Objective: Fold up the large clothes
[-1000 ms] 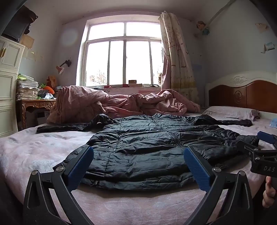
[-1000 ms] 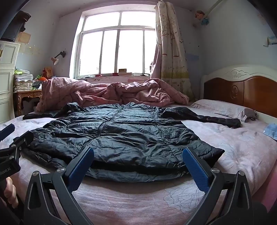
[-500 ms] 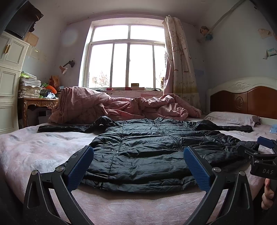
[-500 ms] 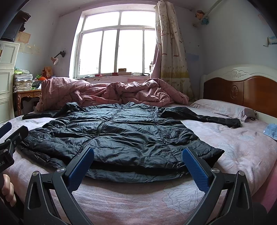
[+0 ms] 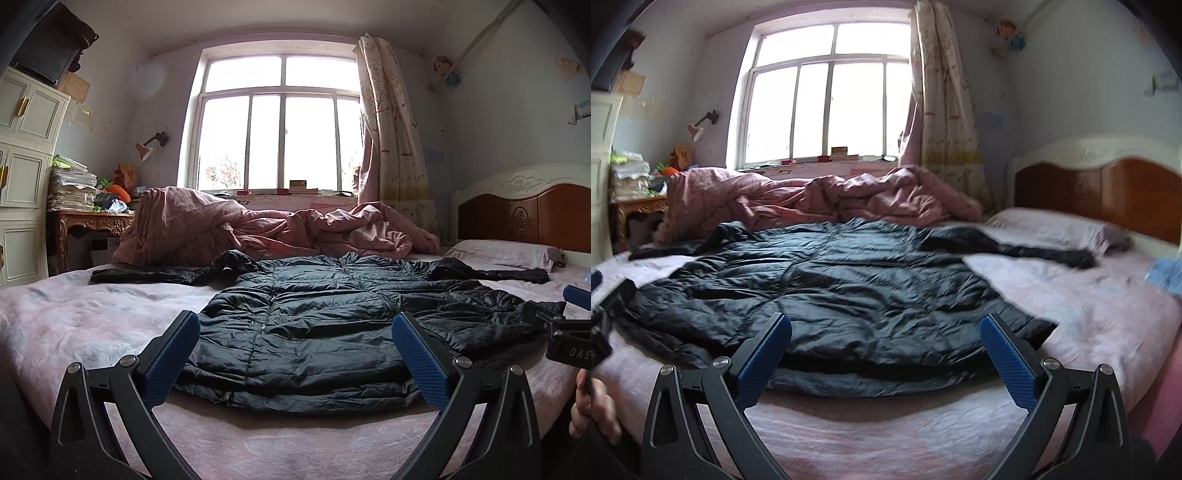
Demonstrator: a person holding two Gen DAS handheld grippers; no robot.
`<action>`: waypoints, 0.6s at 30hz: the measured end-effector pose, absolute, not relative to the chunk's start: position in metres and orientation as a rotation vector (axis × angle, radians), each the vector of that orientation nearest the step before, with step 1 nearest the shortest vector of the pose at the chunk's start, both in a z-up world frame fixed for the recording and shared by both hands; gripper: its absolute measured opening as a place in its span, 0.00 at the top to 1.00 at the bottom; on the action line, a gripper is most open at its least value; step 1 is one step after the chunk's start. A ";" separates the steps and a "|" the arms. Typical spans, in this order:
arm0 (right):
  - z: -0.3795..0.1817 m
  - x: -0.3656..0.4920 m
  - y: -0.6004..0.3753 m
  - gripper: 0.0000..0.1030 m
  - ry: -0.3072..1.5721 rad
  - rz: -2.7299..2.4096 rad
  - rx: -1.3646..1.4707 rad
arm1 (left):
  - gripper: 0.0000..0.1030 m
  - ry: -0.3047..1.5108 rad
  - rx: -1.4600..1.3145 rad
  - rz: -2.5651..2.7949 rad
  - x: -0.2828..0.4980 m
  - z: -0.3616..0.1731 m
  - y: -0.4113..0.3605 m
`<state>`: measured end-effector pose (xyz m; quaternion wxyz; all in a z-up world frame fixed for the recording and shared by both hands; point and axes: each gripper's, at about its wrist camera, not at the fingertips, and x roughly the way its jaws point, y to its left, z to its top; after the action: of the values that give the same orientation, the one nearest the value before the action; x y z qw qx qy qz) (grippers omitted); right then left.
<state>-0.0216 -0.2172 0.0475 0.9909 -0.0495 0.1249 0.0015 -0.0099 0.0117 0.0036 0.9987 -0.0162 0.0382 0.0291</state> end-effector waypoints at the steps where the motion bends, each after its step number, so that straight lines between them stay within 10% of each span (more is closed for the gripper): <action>1: 0.047 -0.022 -0.217 0.00 0.250 0.010 -0.100 | 0.00 0.073 -0.039 0.052 -0.011 0.004 0.013; 18: 0.043 -0.021 -0.214 0.00 0.272 0.043 -0.092 | 0.00 0.059 -0.053 0.057 -0.013 0.008 0.021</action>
<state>-0.0214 -0.2140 0.0428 0.9895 -0.0456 0.1356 0.0213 -0.0133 0.0206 0.0081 0.9988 -0.0264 0.0296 0.0284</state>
